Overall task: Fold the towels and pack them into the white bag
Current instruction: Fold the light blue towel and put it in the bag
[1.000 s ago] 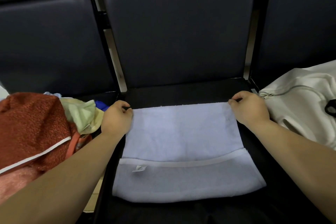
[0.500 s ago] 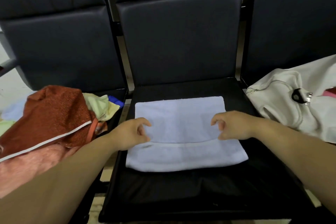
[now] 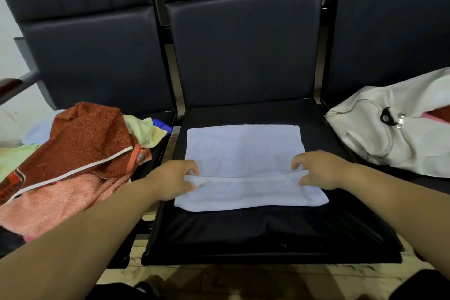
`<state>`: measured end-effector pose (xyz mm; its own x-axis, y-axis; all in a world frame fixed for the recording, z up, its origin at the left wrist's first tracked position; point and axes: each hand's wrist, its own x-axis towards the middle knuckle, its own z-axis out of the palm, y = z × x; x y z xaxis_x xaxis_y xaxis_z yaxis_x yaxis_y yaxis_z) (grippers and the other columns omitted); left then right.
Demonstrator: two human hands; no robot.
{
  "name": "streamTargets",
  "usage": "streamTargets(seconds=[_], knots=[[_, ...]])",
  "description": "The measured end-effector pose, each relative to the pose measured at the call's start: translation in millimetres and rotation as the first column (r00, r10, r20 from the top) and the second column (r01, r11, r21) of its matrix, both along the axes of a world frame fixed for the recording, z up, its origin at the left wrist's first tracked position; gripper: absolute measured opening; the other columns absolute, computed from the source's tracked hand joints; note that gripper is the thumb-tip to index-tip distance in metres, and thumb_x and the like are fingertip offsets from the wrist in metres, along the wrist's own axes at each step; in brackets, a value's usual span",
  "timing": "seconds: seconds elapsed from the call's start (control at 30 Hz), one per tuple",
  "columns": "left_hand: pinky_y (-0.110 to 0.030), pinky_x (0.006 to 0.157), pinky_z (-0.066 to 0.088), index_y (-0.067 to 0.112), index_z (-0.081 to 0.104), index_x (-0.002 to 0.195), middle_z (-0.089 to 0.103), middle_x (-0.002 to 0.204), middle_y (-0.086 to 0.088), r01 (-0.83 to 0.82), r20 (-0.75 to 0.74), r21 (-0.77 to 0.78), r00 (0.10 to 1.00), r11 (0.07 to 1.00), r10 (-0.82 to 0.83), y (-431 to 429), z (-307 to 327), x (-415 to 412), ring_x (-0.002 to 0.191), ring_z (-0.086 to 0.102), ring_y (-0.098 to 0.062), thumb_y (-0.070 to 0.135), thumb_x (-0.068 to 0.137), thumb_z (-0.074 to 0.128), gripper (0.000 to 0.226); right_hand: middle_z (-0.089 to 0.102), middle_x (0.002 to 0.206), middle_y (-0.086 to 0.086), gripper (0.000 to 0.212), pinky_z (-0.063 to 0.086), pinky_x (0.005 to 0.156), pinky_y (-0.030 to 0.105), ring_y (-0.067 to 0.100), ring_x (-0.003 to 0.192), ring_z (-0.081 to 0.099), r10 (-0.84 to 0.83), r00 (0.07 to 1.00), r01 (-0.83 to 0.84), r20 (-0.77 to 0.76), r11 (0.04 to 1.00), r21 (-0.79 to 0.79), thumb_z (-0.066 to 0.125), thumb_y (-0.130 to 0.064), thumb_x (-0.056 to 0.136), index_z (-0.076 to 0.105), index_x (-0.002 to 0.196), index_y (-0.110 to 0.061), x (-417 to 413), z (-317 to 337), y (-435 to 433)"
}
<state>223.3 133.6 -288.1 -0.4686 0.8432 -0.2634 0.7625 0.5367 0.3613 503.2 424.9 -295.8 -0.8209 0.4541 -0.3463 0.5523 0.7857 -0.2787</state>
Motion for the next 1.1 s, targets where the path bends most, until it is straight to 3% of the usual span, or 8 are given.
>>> streamTargets(seconds=[0.13, 0.33, 0.43, 0.5, 0.7, 0.8, 0.97, 1.1], knots=[[-0.021, 0.068, 0.045, 0.036, 0.065, 0.099, 0.063, 0.095, 0.010, -0.020, 0.019, 0.052, 1.000, 0.998, 0.019, -3.9, 2.4, 3.0, 0.086, 0.061, -0.008, 0.027, 0.088, 0.074, 0.017, 0.055, 0.097, -0.017, 0.027, 0.042, 0.075, 0.018, 0.005, 0.091, 0.057, -0.060, 0.988, 0.050, -0.140, 0.996, -0.072, 0.077, -0.030, 0.088, 0.065, 0.112, -0.034, 10.2, 5.4, 3.3], [-0.032, 0.077, 0.055, 0.028, 0.073, 0.091, 0.073, 0.092, 0.007, -0.209, 0.195, 0.270, 0.968, 0.940, 0.159, -7.5, 12.9, -4.9, 0.088, 0.069, -0.015, 0.015, 0.087, 0.076, 0.013, 0.069, 0.084, 0.001, 0.022, 0.047, 0.068, 0.021, 0.015, 0.073, 0.062, -0.287, 0.876, 0.170, -0.389, 0.936, -0.308, 0.083, -0.021, 0.082, 0.070, 0.096, -0.033, 18.4, 13.3, 10.9], [-0.024, 0.071, 0.053, 0.024, 0.073, 0.094, 0.073, 0.093, 0.004, -0.265, 0.238, 0.315, 0.952, 0.911, 0.195, -4.8, 15.7, -4.8, 0.087, 0.068, -0.014, 0.011, 0.089, 0.074, 0.014, 0.073, 0.085, 0.004, 0.021, 0.057, 0.077, 0.038, 0.023, 0.078, 0.068, -0.388, 0.822, 0.223, -0.416, 0.893, -0.392, 0.083, -0.017, 0.083, 0.072, 0.096, -0.029, 16.5, 12.8, 14.8], [-0.019, 0.068, 0.050, 0.025, 0.072, 0.095, 0.072, 0.092, 0.005, -0.287, 0.239, 0.345, 0.948, 0.894, 0.212, -1.0, 16.6, -6.2, 0.083, 0.067, -0.010, 0.011, 0.089, 0.074, 0.015, 0.074, 0.087, 0.002, 0.022, 0.058, 0.082, 0.042, 0.021, 0.082, 0.070, -0.434, 0.794, 0.255, -0.426, 0.874, -0.414, 0.083, -0.017, 0.083, 0.072, 0.097, -0.029, 12.9, 12.8, 17.9], [-0.027, 0.075, 0.052, 0.024, 0.067, 0.108, 0.069, 0.098, 0.003, -0.385, 0.269, 0.435, 0.918, 0.814, 0.290, 21.3, 17.5, -24.5, 0.087, 0.064, -0.017, 0.013, 0.091, 0.072, 0.021, 0.075, 0.091, 0.005, 0.023, 0.061, 0.082, 0.043, 0.024, 0.089, 0.073, -0.554, 0.672, 0.311, -0.491, 0.813, -0.491, 0.081, -0.014, 0.085, 0.071, 0.102, -0.026, -9.2, 12.5, 33.7], [-0.025, 0.071, 0.049, 0.027, 0.065, 0.111, 0.065, 0.096, 0.007, -0.434, 0.286, 0.480, 0.899, 0.762, 0.332, 40.5, 15.7, -37.5, 0.087, 0.062, -0.016, 0.012, 0.093, 0.069, 0.023, 0.075, 0.090, 0.000, 0.023, 0.059, 0.077, 0.035, 0.019, 0.088, 0.073, -0.583, 0.621, 0.322, -0.524, 0.799, -0.508, 0.079, -0.013, 0.086, 0.069, 0.103, -0.026, -25.8, 14.3, 43.0], [-0.046, 0.083, 0.060, 0.036, 0.062, 0.109, 0.069, 0.102, -0.003, -0.551, 0.371, 0.497, 0.833, 0.670, 0.410, 74.8, 9.1, -64.4, 0.091, 0.068, -0.026, 0.018, 0.093, 0.068, 0.025, 0.073, 0.096, 0.001, 0.025, 0.059, 0.087, 0.039, 0.019, 0.092, 0.071, -0.641, 0.520, 0.355, -0.565, 0.764, -0.539, 0.080, -0.014, 0.086, 0.068, 0.102, -0.029, -58.2, 5.6, 67.5], [-0.039, 0.078, 0.057, 0.029, 0.062, 0.113, 0.069, 0.100, -0.007, -0.596, 0.395, 0.490, 0.802, 0.635, 0.448, 101.1, -6.7, -78.1, 0.089, 0.068, -0.026, 0.015, 0.094, 0.069, 0.025, 0.072, 0.092, -0.003, 0.020, 0.057, 0.084, 0.035, 0.017, 0.091, 0.069, -0.659, 0.488, 0.403, -0.573, 0.752, -0.522, 0.077, -0.015, 0.088, 0.069, 0.102, -0.025, -78.5, -10.5, 81.8]])
